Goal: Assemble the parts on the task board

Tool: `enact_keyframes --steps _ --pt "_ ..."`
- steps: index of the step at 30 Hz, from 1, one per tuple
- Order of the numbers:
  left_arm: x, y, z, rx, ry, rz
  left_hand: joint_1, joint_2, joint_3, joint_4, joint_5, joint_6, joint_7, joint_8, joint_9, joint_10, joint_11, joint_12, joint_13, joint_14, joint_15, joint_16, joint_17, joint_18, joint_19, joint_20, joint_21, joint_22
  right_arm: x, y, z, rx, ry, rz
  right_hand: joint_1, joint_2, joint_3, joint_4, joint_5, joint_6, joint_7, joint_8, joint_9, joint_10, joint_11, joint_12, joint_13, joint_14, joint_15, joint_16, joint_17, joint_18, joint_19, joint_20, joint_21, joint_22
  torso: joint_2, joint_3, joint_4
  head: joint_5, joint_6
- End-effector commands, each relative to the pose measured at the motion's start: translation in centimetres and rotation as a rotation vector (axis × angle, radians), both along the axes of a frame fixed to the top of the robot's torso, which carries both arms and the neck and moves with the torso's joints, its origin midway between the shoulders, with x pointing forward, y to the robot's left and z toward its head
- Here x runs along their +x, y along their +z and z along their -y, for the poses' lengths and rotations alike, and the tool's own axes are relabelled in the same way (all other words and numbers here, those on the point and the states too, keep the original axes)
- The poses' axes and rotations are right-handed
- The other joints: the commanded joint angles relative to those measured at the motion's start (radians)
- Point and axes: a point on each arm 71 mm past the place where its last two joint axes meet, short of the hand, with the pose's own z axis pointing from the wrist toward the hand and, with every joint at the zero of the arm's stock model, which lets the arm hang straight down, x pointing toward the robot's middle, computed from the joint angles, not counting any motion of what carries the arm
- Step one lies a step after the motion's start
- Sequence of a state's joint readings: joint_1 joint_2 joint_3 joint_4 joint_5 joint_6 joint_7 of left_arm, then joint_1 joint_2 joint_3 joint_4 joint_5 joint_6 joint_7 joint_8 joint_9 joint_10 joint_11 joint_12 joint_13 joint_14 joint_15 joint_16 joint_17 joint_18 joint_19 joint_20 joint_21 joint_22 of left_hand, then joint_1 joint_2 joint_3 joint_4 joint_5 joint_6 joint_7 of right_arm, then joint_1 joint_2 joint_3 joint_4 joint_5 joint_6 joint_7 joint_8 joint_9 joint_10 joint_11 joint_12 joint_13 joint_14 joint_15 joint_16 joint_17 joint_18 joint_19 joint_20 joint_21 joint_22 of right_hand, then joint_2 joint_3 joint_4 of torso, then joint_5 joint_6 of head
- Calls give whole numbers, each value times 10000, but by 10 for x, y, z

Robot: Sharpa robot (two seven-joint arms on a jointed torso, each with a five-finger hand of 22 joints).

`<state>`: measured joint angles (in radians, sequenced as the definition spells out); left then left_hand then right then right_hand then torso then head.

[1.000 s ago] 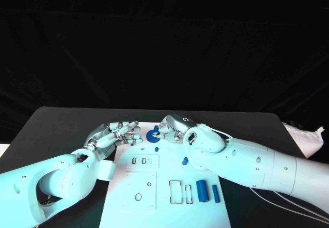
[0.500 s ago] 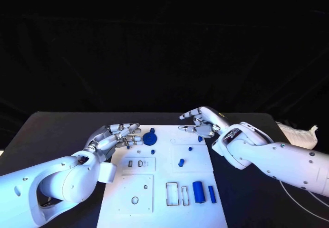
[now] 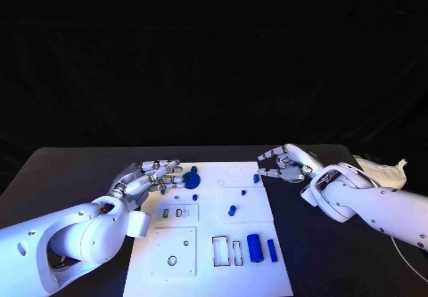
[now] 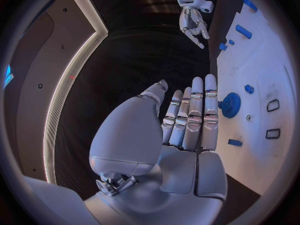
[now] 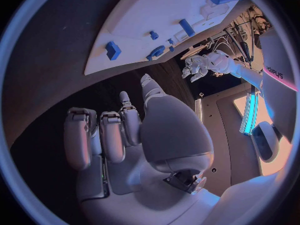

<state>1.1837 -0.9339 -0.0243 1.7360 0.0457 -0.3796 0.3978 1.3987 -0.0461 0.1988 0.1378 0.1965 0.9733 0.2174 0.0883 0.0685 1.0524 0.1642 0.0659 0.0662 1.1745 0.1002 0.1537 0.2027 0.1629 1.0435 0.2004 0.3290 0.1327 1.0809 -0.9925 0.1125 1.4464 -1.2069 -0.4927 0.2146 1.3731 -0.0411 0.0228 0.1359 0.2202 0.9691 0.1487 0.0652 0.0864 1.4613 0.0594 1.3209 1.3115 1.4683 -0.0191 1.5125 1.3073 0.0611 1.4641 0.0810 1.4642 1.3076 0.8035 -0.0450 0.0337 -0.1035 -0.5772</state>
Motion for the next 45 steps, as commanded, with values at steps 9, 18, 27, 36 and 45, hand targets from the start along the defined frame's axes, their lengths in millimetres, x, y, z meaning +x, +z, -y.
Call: enact_keyframes --steps 9,18,27,36,45 --pt "0 1 -2 -75 -104 154 112 26 12 -71 -18 -18 48 -56 -7 -55 1 -19 -2 -64 24 -35 9 166 0 7 57 9 5 -22 3 -401 -80 -909 154 -44 15 -137 -36 -74 16 -28 -21 -73 4 -86 950 816 26 52 1663 -129 62 58 16 311 -22 -36 20 -3 -59" --pt "0 1 -3 -62 -62 145 120 30 24 -90 -18 -12 47 -60 -5 -53 -1 -17 -1 -65 24 -46 22 166 -3 7 62 11 14 -28 0 -490 -359 -944 264 59 101 -221 -50 -65 23 -11 -19 -57 6 -59 971 819 29 58 1678 -130 62 61 16 314 -5 -32 10 57 -102" --pt "0 1 -5 -55 -36 141 121 30 24 -91 -18 -12 47 -60 -5 -53 -1 -17 -1 -65 24 -47 22 166 -4 7 62 11 16 -31 -6 -827 -119 -953 431 147 224 -358 -118 16 22 17 -4 -31 2 -16 1001 831 27 88 1734 -133 71 61 25 335 -9 -21 6 98 -135" --pt "0 1 -4 -63 -51 132 121 30 24 -91 -18 -12 47 -60 -5 -53 -1 -17 -1 -65 24 -47 22 166 -4 7 62 11 17 -32 -9 -925 -29 -899 464 178 260 -390 -143 87 17 38 9 -7 -2 27 1028 834 23 95 1748 -135 76 59 30 344 -13 -27 -7 126 -167" --pt "0 1 -5 -42 -40 96 105 27 21 -90 -22 -14 58 -67 -5 -57 4 -17 -1 -64 26 -54 32 165 -6 8 65 12 19 -34 -13 -951 6 -1018 562 380 488 -476 -363 403 -35 86 53 15 -47 45 1045 835 -14 98 1758 -134 77 31 32 349 -10 -18 -14 112 -187"
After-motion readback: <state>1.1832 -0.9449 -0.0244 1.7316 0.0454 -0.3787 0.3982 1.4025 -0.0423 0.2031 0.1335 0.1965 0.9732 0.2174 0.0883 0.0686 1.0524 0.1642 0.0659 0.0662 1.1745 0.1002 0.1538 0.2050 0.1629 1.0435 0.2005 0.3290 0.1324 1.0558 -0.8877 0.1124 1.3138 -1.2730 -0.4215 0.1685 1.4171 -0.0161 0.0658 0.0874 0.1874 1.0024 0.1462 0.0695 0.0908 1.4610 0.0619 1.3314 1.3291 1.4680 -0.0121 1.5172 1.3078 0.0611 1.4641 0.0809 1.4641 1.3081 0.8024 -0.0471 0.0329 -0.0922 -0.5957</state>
